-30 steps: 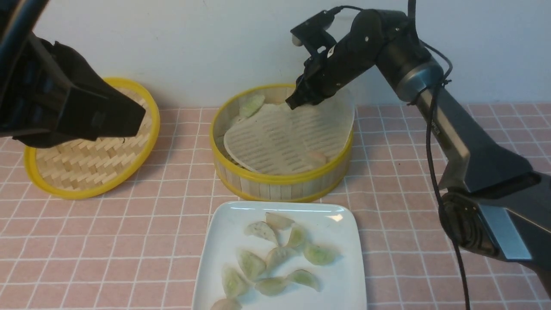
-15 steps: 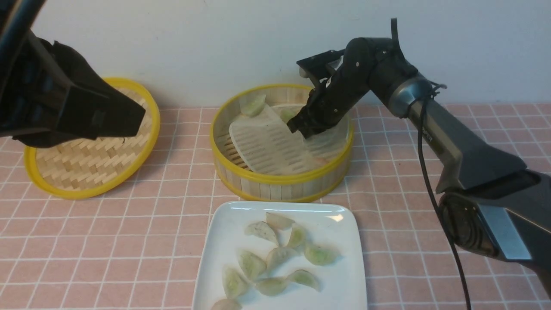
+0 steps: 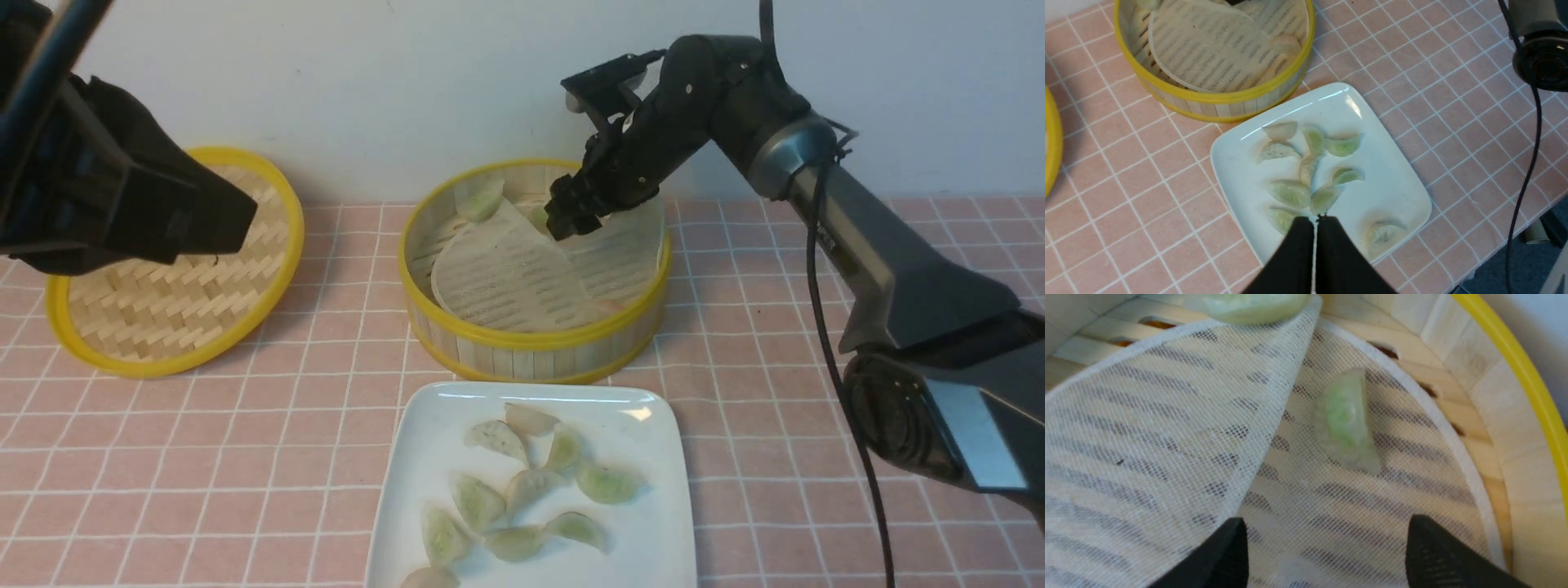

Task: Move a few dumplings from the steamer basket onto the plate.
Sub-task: Use the right arm to grab a dumpling from inside the steamer

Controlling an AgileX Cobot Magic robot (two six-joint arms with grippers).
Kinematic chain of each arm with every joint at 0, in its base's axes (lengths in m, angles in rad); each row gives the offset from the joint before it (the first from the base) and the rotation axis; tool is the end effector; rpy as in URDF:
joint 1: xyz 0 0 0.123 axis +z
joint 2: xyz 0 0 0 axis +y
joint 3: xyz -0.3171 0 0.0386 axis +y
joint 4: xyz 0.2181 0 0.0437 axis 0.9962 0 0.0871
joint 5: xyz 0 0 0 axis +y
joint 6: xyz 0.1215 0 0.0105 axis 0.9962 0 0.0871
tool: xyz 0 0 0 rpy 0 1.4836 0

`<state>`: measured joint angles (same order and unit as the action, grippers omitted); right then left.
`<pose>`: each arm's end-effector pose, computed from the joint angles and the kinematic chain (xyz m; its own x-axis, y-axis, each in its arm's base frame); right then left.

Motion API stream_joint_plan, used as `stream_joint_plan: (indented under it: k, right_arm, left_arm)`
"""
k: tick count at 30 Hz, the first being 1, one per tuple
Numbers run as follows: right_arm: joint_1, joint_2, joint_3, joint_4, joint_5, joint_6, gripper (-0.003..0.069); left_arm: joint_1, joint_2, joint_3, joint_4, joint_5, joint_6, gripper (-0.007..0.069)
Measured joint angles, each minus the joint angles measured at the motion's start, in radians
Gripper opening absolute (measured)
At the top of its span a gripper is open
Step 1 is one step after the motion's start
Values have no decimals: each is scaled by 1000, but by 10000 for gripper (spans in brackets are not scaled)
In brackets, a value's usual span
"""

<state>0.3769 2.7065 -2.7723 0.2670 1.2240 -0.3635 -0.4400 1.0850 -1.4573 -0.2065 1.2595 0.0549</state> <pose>0.5247 0.2402 0.1765 -0.6557 -0.5382 -0.5295 -0.6692 0.7390 0.0776 0.1320 -0.0885 0.4561 -0.6500 0.2961 -0.6999 0.5356 0.8318 -0.1456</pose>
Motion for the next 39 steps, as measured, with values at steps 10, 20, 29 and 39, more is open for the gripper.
stream_joint_plan:
  k: [10,20,29,39]
  right_arm:
    - [0,41,1,14,-51,-151,476]
    - [0,-38,-96,-35,35,146,346]
    - [2,-348,351,-28,28,238,245]
    - [40,-382,653,-32,27,112,410]
  left_arm:
    - [0,0,0,19,1,0,-6]
    - [0,1,0,30,5,-1,-6]
    - [0,1,0,34,14,-18,-6]
    - [0,1,0,40,14,-18,-6]
